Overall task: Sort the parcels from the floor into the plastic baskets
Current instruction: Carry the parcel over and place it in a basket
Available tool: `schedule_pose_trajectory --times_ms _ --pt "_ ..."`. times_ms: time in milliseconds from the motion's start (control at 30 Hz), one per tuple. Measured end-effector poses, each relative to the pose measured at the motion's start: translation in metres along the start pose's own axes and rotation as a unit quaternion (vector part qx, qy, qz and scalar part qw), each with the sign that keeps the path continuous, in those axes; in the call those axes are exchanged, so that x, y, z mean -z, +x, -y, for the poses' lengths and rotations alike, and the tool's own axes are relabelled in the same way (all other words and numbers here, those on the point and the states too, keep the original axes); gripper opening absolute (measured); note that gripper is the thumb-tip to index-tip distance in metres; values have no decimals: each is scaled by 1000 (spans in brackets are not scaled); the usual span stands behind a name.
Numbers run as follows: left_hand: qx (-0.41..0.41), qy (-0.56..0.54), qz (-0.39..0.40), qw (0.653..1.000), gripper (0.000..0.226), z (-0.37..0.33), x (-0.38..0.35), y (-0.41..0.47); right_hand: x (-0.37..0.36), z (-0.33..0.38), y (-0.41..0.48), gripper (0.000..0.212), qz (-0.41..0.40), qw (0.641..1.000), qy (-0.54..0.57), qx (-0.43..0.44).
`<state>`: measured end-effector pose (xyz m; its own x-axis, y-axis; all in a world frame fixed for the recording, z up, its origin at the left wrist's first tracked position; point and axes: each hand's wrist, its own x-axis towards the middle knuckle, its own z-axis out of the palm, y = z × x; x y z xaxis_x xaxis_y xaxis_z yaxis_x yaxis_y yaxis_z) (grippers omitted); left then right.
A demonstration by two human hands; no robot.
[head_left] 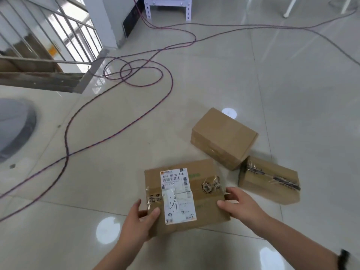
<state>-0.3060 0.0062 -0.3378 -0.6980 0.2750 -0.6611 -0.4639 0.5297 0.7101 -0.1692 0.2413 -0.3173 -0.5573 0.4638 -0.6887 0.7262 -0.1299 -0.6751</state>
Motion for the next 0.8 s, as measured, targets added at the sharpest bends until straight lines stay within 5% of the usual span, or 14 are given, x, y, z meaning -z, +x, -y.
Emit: schedule_pose_trajectory --times_ms 133,300,567,800 --pt "19 -27 43 999 23 -12 -2 13 -5 4 8 33 3 999 -3 37" --pt "21 30 67 997 11 -13 0 27 -9 1 19 25 -21 998 -46 45" --pt "39 44 30 998 15 -21 -5 25 -15 10 27 23 -42 999 -22 7" --pt "24 9 7 1000 21 -76 -16 -21 -1 46 -22 42 -56 998 5 -42"
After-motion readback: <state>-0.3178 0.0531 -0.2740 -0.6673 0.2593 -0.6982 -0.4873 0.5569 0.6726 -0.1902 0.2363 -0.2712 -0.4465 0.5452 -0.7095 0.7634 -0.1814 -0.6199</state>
